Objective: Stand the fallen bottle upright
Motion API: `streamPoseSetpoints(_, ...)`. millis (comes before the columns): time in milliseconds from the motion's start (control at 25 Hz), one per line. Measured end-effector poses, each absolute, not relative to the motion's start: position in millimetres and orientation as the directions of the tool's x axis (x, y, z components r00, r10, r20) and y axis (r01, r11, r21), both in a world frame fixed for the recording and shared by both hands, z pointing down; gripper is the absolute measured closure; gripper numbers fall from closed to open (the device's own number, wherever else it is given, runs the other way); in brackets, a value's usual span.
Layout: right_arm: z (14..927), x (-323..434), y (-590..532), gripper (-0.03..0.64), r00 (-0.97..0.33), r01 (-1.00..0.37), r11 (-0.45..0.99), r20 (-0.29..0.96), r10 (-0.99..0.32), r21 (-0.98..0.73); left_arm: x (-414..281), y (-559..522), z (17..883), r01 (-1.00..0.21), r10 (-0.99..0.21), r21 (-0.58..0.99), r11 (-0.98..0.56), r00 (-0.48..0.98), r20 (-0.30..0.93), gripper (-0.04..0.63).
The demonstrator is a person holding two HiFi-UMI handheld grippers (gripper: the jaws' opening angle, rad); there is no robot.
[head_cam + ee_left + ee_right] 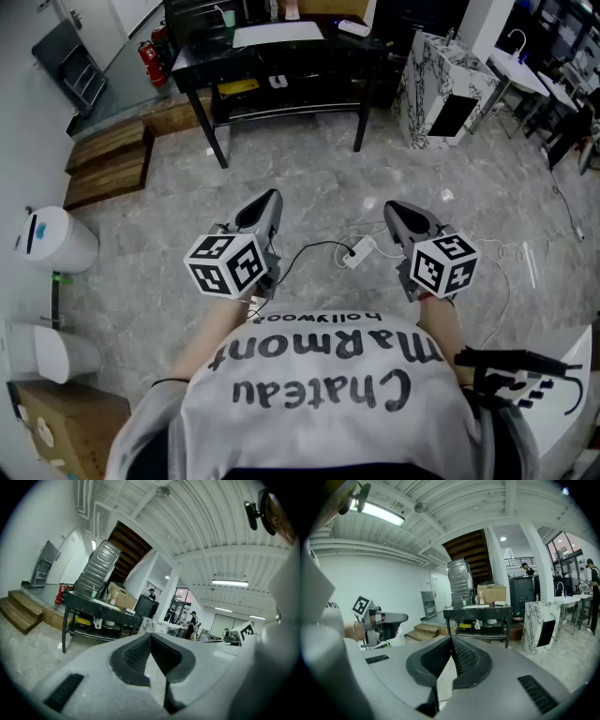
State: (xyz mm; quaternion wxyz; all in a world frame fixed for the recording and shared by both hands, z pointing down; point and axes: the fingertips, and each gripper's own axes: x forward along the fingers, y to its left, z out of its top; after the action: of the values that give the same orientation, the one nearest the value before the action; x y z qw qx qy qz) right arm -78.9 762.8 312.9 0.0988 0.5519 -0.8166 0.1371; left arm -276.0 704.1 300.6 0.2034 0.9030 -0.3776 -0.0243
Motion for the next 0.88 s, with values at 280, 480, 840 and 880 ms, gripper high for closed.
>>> streamPoseSetpoints(280, 317.8, -84.2, 755.5, 0.604, -0.363, -0.932, 0.342, 0.308, -0.879, -0.121, -285.0, 698.7, 308.5, -0.672, -0.692, 0.39, -0.63, 0.713, 0.113, 0.58)
streamPoseSetpoints(480, 318.4, -94.3, 751.5, 0.604, -0.365, -0.923, 0.314, 0.25, -0.897, -0.221, -297.9, 695.6, 315.1, -0.667, -0.684, 0.402, -0.627, 0.719, 0.126, 0.58)
streamPoseSetpoints(840, 351.9, -112.4, 742.2, 0.604, -0.364, -0.913, 0.288, 0.26, -0.894, -0.289, -318.1, 680.3, 343.3, -0.635, -0.682, 0.528, -0.563, 0.719, 0.138, 0.581)
streamPoseSetpoints(880, 354.2, -111.6, 738.7, 0.604, -0.363, -0.913, 0.284, 0.262, -0.894, -0.294, -318.0, 676.2, 348.1, -0.634, -0.677, 0.536, -0.557, 0.721, 0.147, 0.581)
